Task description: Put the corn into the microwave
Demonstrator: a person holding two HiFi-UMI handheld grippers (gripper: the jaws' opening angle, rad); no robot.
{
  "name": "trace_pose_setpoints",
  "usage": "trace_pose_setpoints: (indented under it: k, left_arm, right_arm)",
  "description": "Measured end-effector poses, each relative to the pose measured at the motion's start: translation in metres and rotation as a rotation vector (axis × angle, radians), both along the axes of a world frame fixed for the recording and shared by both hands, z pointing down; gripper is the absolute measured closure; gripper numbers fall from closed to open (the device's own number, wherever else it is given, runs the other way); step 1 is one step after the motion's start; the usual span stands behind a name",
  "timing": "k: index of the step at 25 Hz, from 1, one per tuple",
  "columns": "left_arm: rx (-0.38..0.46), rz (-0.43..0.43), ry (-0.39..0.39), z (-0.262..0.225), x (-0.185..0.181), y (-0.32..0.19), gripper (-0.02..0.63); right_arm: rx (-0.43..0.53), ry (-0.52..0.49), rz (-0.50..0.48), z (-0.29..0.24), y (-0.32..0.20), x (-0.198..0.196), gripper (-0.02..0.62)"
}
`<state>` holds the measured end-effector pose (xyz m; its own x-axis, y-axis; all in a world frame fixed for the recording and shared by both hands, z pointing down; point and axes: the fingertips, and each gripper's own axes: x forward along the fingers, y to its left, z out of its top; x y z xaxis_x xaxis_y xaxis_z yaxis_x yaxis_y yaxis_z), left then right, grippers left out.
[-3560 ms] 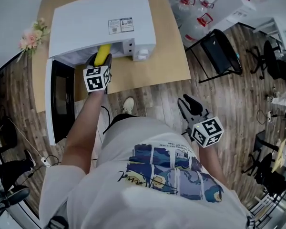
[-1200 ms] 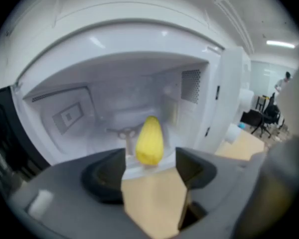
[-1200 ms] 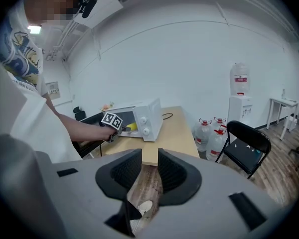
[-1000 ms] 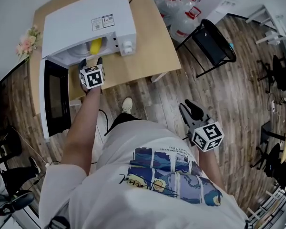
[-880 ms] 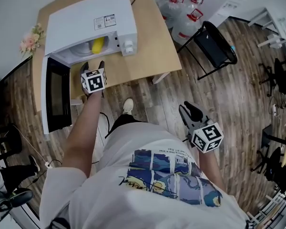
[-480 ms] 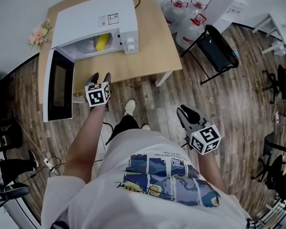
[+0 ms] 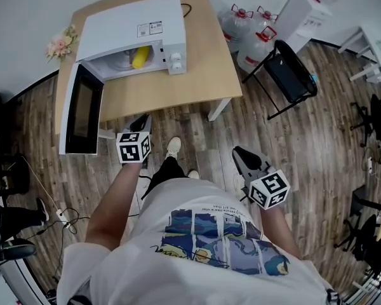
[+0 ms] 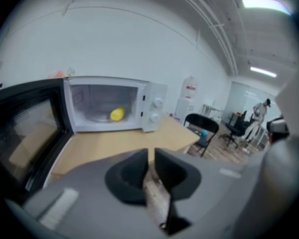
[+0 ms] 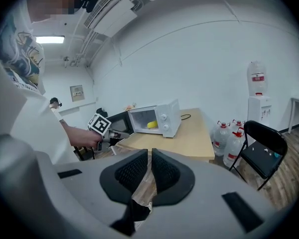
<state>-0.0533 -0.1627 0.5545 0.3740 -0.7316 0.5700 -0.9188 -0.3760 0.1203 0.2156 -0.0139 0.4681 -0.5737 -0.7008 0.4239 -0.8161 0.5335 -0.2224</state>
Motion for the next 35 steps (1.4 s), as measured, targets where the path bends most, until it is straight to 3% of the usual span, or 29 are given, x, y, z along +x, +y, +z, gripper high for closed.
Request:
trace_pose_setpoints:
  k: [4,12,35]
  left_arm:
    - [0.008,0.029,0.023,-0.010,0.007,0.013,0.595]
    - [0.022,0.119,0.037,-0.021,0.021,0.039,0.597]
    - [0.020,0.099,0.014,-0.024,0.006,0.060,0.597]
  right_arm:
    - [0.005,-0.002,-0.016,-0.002,0.003,-0.002,0.574]
    - [0.019,-0.005,-0.057,-0.005,0.009,-0.013,0.580]
    - [0.022,0.012,-0.119,0.001,0.017,-0.027,0.586]
